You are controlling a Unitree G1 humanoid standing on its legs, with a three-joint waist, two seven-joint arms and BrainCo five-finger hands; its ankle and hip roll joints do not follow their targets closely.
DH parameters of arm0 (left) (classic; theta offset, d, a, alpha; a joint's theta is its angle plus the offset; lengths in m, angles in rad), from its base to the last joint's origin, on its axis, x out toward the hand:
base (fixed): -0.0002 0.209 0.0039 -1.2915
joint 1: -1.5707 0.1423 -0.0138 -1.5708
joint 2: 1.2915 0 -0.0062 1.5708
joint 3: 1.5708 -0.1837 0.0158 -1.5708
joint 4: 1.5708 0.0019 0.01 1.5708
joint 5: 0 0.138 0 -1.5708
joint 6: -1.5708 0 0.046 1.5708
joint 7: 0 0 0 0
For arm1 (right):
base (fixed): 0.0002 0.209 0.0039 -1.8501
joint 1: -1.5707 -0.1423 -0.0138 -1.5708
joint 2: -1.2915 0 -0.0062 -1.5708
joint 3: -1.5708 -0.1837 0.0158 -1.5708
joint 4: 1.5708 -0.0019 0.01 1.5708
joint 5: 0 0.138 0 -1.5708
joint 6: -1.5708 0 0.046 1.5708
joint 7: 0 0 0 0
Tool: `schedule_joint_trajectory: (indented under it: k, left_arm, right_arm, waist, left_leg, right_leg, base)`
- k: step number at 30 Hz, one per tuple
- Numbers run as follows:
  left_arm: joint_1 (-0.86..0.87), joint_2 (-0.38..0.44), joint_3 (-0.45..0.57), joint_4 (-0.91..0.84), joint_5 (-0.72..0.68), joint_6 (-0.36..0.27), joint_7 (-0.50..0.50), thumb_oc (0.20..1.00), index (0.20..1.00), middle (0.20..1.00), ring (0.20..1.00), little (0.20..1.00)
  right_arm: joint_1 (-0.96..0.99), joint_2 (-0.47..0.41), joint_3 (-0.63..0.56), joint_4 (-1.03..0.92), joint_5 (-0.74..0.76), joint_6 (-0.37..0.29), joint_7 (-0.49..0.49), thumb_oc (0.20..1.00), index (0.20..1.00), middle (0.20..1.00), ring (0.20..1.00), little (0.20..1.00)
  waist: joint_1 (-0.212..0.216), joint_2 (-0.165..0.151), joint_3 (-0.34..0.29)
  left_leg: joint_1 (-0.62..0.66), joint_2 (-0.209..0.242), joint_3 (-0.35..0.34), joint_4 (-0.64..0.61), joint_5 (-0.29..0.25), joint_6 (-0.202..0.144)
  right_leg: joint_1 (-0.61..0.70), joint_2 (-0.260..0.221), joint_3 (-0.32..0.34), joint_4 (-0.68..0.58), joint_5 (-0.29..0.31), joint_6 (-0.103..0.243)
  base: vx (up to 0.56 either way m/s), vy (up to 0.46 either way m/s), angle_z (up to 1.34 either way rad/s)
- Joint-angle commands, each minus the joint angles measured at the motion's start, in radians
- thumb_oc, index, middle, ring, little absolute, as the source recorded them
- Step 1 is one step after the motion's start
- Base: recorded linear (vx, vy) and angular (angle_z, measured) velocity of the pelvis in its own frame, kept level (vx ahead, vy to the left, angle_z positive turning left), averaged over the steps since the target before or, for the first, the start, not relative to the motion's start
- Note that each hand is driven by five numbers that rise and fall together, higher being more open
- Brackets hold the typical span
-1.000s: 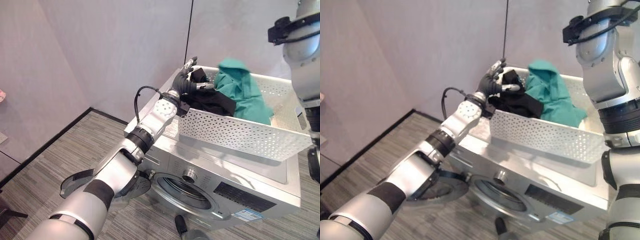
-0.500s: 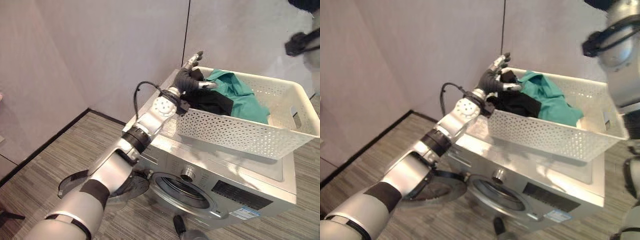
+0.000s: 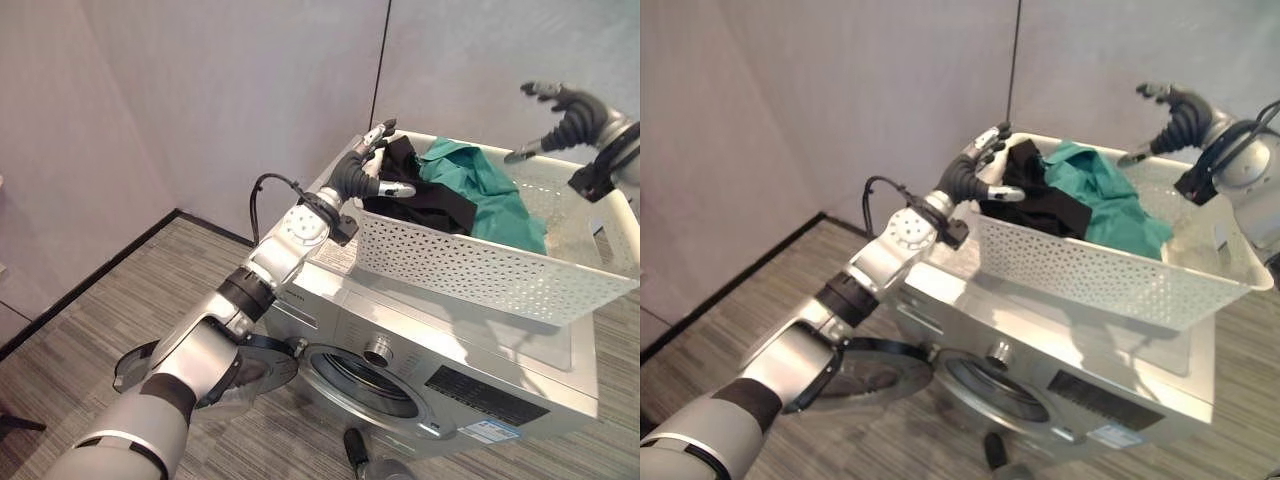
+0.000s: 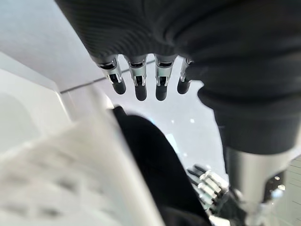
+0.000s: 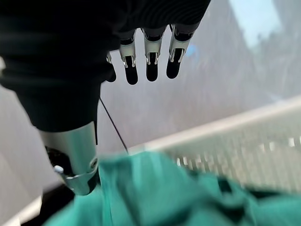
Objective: Grab the laundry basket,head to the washer,open it,put in the laundry and shut it.
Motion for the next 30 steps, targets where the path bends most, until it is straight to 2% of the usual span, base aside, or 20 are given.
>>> schedule_joint_trajectory:
  k: [1,2,5,9,12,17,22,23,24,30]
  left_arm:
    - [-0.087,0.052,0.009,-0.055,0.014,-0.039,-0.019,1.0,1.0,1.0,1.0,1.0]
    - [-0.067,0.078,0.022,-0.1,0.016,-0.043,-0.03,1.0,1.0,1.0,1.0,1.0]
    - [-0.04,0.102,0.038,-0.154,0.021,-0.047,-0.043,1.0,1.0,1.0,1.0,1.0]
    - [-0.004,0.126,0.059,-0.204,0.013,-0.047,-0.058,1.0,1.0,1.0,1.0,1.0]
    - [0.005,0.132,0.066,-0.22,0.015,-0.046,-0.063,1.0,1.0,1.0,1.0,1.0]
    - [0.045,0.149,0.088,-0.27,0.017,-0.039,-0.08,1.0,1.0,1.0,1.0,1.0]
    - [0.073,0.166,0.094,-0.304,-0.01,-0.042,-0.088,1.0,1.0,1.0,1.0,1.0]
    - [0.079,0.171,0.097,-0.305,-0.022,-0.043,-0.087,1.0,1.0,1.0,1.0,1.0]
    - [0.087,0.176,0.103,-0.311,-0.031,-0.043,-0.084,1.0,1.0,1.0,1.0,1.0]
    - [0.103,0.179,0.115,-0.317,-0.032,-0.043,-0.078,1.0,1.0,1.0,1.0,1.0]
  right_arm:
    - [-0.039,-0.062,-0.037,-0.012,-0.007,0.001,0.048,1.0,1.0,1.0,1.0,1.0]
    - [0.026,-0.099,-0.057,-0.065,-0.016,0.006,0.09,1.0,1.0,1.0,1.0,1.0]
    - [0.15,-0.13,-0.127,-0.104,-0.025,0.001,0.128,1.0,1.0,1.0,1.0,1.0]
    - [0.234,-0.121,-0.154,-0.125,-0.059,0.007,0.18,1.0,1.0,1.0,1.0,1.0]
    - [0.266,-0.118,-0.156,-0.136,-0.084,0.008,0.21,1.0,1.0,1.0,1.0,1.0]
    - [0.381,-0.19,-0.181,-0.19,-0.165,0.008,0.291,1.0,1.0,1.0,1.0,1.0]
    - [0.376,-0.162,-0.138,-0.17,-0.19,0.009,0.318,1.0,1.0,1.0,1.0,1.0]
    - [0.372,-0.145,-0.137,-0.158,-0.189,0.011,0.316,0.523,0.523,0.523,0.523,0.523]
    - [0.372,-0.119,-0.146,-0.148,-0.196,0.015,0.306,0.2,0.2,0.2,0.2,0.2]
    - [0.392,-0.064,-0.227,-0.12,-0.202,0.012,0.247,0.2,0.2,0.2,0.2,0.2]
  waist:
    - [0.022,-0.029,0.022]
    - [0.025,-0.028,0.025]
    - [0.035,-0.033,0.029]
    - [0.048,-0.035,0.035]
    - [0.053,-0.036,0.039]
    - [0.051,-0.033,0.048]
    - [0.058,-0.028,0.061]
    - [0.059,-0.024,0.065]
    - [0.059,-0.019,0.067]
    - [0.057,-0.011,0.066]
  left_leg:
    - [0.049,-0.005,-0.011,0.025,-0.017,0.049]
    - [0.046,-0.003,-0.016,0.021,-0.015,0.048]
    - [0.041,-0.002,-0.023,0.02,-0.017,0.048]
    - [0.04,0.001,-0.028,0.02,-0.019,0.049]
    - [0.034,0.001,-0.03,0.022,-0.017,0.048]
    - [0.023,0.009,-0.045,0.019,-0.008,0.043]
    - [0.011,0.013,-0.046,0.015,0.0,0.04]
    - [0.006,0.014,-0.046,0.015,0.005,0.04]
    - [0.001,0.013,-0.045,0.014,0.007,0.041]
    - [-0.006,0.011,-0.045,0.014,0.006,0.044]
  right_leg:
    - [-0.101,-0.067,-0.038,0.191,-0.134,0.071]
    - [-0.102,-0.069,-0.046,0.189,-0.135,0.071]
    - [-0.101,-0.073,-0.055,0.187,-0.136,0.071]
    - [-0.1,-0.074,-0.06,0.188,-0.137,0.071]
    - [-0.1,-0.076,-0.062,0.187,-0.138,0.071]
    - [-0.107,-0.077,-0.072,0.197,-0.149,0.065]
    - [-0.13,-0.072,-0.07,0.206,-0.149,0.062]
    - [-0.136,-0.072,-0.069,0.205,-0.148,0.062]
    - [-0.14,-0.071,-0.071,0.204,-0.148,0.061]
    - [-0.142,-0.075,-0.069,0.202,-0.145,0.06]
  base:
    - [0.0,0.001,0.22]
    - [0.0,-0.002,0.24]
    - [-0.01,-0.002,0.16]
    - [-0.01,-0.003,0.08]
    - [0.0,0.0,0.0]
    - [0.0,-0.009,0.04]
    - [-0.01,-0.016,0.11]
    - [-0.03,-0.02,-0.03]
    - [-0.02,-0.016,-0.04]
    - [0.0,0.0,0.0]
